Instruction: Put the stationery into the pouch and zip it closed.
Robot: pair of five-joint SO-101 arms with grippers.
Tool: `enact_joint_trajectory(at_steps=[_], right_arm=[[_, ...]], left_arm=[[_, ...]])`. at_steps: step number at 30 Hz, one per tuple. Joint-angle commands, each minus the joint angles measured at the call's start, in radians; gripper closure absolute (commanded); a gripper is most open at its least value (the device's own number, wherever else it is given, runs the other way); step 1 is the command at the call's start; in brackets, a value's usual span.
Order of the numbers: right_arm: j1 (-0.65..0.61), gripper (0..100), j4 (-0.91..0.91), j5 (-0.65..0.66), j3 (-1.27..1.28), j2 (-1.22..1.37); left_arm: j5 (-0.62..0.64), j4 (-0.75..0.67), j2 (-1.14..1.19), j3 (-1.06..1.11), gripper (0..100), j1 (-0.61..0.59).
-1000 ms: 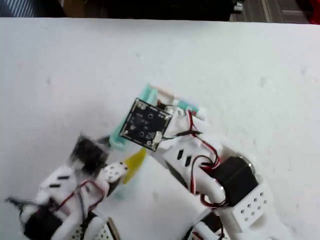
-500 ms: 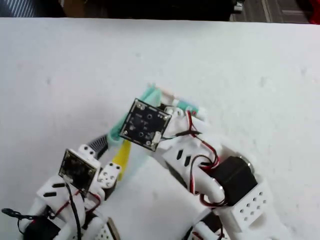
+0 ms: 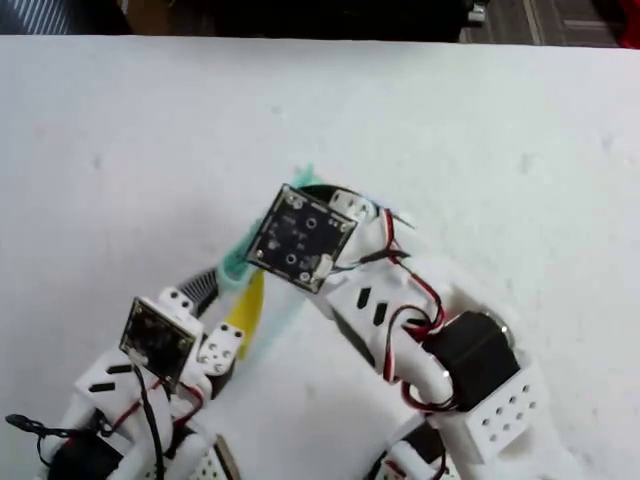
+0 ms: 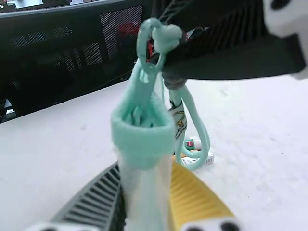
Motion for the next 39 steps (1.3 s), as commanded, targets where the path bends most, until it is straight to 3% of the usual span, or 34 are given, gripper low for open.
enact_joint_trajectory(at_steps=[1,19,27,39], right_arm=[[0.091,98.1,-0.036,0.017,-0.049,-0.016],[0.28,98.1,-0.051,0.064,-0.052,0.087],[0.275,98.1,-0.117,-0.046,-0.146,0.189],[0.315,98.1,-0.11,-0.048,-0.198,0.275]], left_arm=[[-0.011,-0.008,0.004,0.014,98,0.002],[-0.011,0.008,0.002,0.008,98,0.005],[-0.012,0.075,0.002,-0.005,98,0.186],[-0.012,0.077,0.002,-0.005,98,0.191]])
